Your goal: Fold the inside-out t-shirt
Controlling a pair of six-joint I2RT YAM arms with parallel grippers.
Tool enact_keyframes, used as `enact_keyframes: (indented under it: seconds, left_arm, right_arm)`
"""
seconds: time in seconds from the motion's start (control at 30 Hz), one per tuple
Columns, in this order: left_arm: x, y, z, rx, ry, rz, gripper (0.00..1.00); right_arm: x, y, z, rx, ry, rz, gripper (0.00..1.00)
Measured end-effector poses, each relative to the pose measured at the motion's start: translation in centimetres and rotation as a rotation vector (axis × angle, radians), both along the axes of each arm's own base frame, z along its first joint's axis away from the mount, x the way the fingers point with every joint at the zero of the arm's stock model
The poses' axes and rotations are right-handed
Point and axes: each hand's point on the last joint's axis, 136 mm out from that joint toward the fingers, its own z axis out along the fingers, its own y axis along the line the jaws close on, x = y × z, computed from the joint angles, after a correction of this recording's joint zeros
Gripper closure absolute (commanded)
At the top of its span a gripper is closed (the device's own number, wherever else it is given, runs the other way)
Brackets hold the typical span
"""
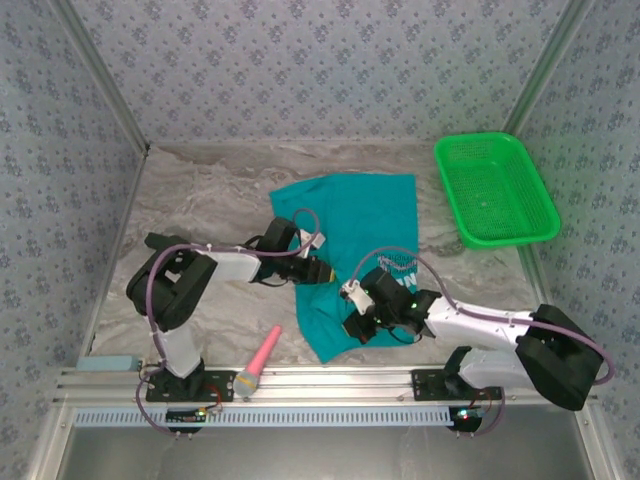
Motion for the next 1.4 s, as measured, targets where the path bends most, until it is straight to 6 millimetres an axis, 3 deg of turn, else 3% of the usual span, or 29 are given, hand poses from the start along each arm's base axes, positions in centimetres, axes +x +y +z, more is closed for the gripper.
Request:
enact_keyframes:
  seconds: [0.07, 0.17, 0.33, 0.43, 0.57, 0.73, 0.8, 0.9, 1.0, 1.17, 1.27, 1.33, 1.4]
  left_arm:
    - [-0.3, 0.2, -0.3, 0.014, 0.000, -0.009, 0.65]
    - [-0.6, 0.9, -0.4, 0.051, -0.014, -0.018, 0.59]
    - [-1.6, 1.8, 0.7, 0.094, -0.046, -0.037, 0.57]
    - [-2.3, 1.9, 2.3, 0.099, -0.085, -0.053, 0.57]
    - [-4.1, 1.4, 3.5, 0.112, -0.111, -0.088, 0.57]
    - [-6.5, -1.1, 2.5, 0.158, -0.088, -0.161, 0.59]
    - [-6.3, -1.5, 1.1, 0.204, -0.067, -0.150, 0.61]
    - [-5.8, -1.7, -0.5, 0.256, -0.050, -0.129, 0.85]
    - [-5.7, -1.3, -1.4, 0.290, -0.043, -0.122, 1.00]
    - [-6.1, -0.5, -1.0, 0.244, -0.097, -0.124, 1.00]
    - [-7.2, 0.6, -1.1, 0.194, -0.140, -0.132, 1.00]
    - [-7.9, 1.0, -1.4, 0.161, -0.161, -0.140, 1.00]
    - [-8.4, 1.2, -1.5, 0.132, -0.185, -0.147, 1.00]
  right_arm:
    - [0.6, -0.9, 0.2, -0.027, -0.006, -0.047, 0.72]
    - [2.2, -2.2, 1.9, -0.042, -0.045, -0.130, 0.64]
    - [5.4, -2.6, 6.2, 0.020, -0.106, -0.246, 0.63]
    - [6.6, -2.3, 7.1, 0.034, -0.098, -0.290, 0.64]
    - [6.6, -1.8, 4.8, -0.014, -0.011, -0.328, 0.68]
    - [6.2, -1.4, 1.9, -0.080, 0.070, -0.358, 0.72]
    - [6.3, -1.8, 0.8, -0.112, 0.096, -0.391, 0.85]
    - [6.8, -1.8, 0.4, -0.108, 0.108, -0.431, 1.00]
    - [7.5, -2.0, 0.9, -0.085, 0.101, -0.460, 1.00]
    - [8.7, -4.7, 1.5, -0.049, 0.089, -0.552, 1.00]
    - [8.3, -6.2, -0.4, -0.083, 0.149, -0.584, 0.90]
    - [7.5, -6.3, -2.0, -0.115, 0.201, -0.566, 0.91]
    - [7.0, -5.8, -2.0, -0.120, 0.194, -0.524, 0.82]
